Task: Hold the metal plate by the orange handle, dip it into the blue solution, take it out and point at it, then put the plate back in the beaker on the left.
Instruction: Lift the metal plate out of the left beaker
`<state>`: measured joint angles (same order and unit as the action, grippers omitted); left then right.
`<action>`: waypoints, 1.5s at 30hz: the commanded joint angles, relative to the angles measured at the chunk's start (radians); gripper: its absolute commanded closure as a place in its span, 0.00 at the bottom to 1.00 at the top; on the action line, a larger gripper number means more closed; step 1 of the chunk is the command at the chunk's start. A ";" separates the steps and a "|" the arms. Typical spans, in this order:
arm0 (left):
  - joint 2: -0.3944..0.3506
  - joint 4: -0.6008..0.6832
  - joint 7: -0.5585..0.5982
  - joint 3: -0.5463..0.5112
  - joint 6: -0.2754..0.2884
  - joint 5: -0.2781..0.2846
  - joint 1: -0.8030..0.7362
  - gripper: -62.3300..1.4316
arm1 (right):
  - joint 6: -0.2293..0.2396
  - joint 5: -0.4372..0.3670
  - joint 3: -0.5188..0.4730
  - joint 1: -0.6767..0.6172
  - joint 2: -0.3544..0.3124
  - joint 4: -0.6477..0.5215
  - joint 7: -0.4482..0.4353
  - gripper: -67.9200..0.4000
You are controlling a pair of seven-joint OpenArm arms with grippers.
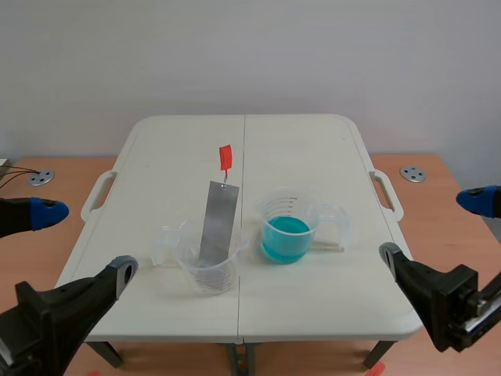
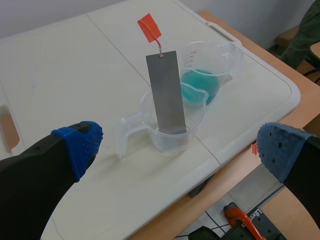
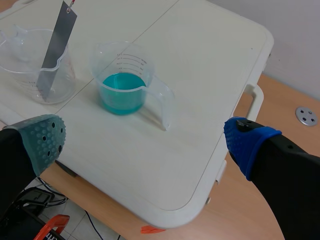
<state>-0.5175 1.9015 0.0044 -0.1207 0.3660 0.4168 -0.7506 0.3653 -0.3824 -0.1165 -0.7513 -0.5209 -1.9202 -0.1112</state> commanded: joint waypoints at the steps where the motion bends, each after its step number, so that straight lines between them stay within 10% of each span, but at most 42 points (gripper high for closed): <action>1: 0.007 0.008 -0.088 -0.002 -0.005 0.006 -0.002 0.00 | -0.003 -0.007 -0.005 0.001 0.000 -0.010 -0.015 0.02; 45: 0.000 0.008 -0.127 -0.003 0.001 0.008 0.003 0.00 | -0.003 -0.014 -0.005 0.006 0.000 -0.010 -0.053 0.02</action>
<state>-0.5179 1.8996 -0.1379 -0.1207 0.3668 0.4133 -0.7506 0.3653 -0.3862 -0.1165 -0.7509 -0.5209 -1.9202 -0.1501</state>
